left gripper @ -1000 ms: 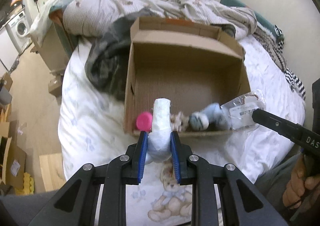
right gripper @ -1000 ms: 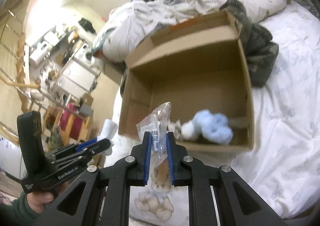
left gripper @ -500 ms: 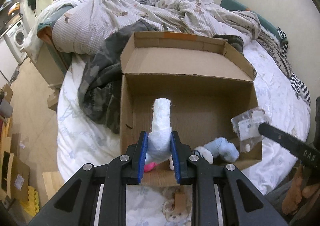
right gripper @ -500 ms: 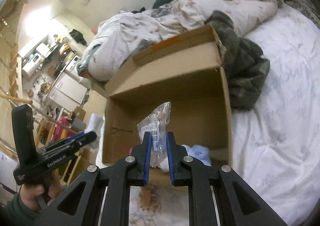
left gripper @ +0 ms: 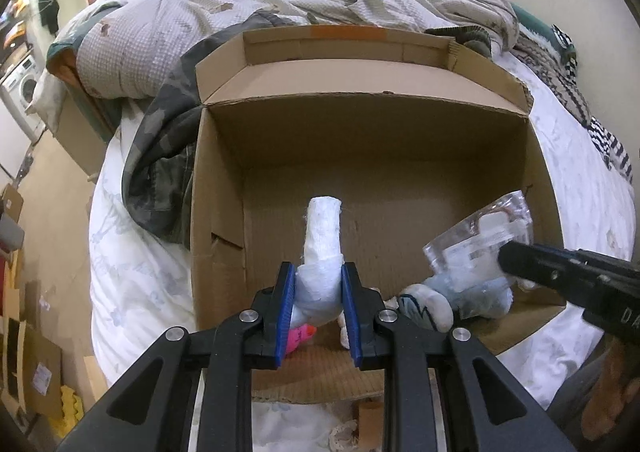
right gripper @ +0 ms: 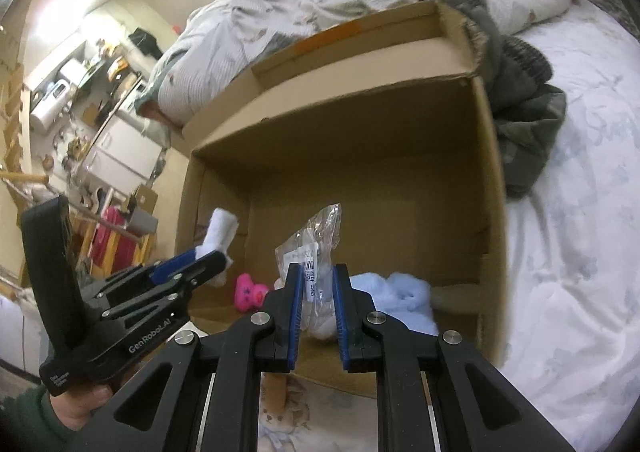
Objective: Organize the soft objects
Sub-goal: 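Carry the white sock and packaged item into the box and open both tools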
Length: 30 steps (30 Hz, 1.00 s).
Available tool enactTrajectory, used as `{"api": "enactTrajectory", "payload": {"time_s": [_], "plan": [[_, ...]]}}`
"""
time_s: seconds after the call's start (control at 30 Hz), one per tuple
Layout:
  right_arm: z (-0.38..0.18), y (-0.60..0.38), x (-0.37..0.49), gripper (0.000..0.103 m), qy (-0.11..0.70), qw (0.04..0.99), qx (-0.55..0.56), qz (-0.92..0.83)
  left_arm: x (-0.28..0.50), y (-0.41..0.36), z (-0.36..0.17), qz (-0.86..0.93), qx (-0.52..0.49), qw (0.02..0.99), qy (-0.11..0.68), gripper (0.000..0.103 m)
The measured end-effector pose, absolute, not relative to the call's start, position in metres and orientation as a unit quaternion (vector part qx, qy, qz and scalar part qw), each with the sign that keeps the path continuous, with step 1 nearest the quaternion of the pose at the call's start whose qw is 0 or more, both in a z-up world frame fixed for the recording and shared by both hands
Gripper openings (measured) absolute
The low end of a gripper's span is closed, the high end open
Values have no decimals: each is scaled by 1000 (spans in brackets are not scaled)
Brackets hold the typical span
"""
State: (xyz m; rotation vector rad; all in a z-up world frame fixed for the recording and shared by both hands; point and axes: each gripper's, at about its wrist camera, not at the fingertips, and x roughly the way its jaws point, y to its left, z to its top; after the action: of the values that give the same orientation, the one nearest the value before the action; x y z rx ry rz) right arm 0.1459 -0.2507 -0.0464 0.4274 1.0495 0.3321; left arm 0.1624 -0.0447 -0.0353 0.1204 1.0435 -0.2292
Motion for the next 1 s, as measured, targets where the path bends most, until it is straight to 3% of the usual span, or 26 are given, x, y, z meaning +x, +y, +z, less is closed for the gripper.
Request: {"api": "enactTrajectory", "payload": {"time_s": [0.87, 1.0], "plan": [[-64, -242, 155, 17, 525, 815, 195, 150, 165, -48, -47, -113, 34, 842, 526, 22], [-65, -240, 157, 17, 527, 815, 190, 150, 165, -48, -49, -110, 34, 839, 531, 32]]}}
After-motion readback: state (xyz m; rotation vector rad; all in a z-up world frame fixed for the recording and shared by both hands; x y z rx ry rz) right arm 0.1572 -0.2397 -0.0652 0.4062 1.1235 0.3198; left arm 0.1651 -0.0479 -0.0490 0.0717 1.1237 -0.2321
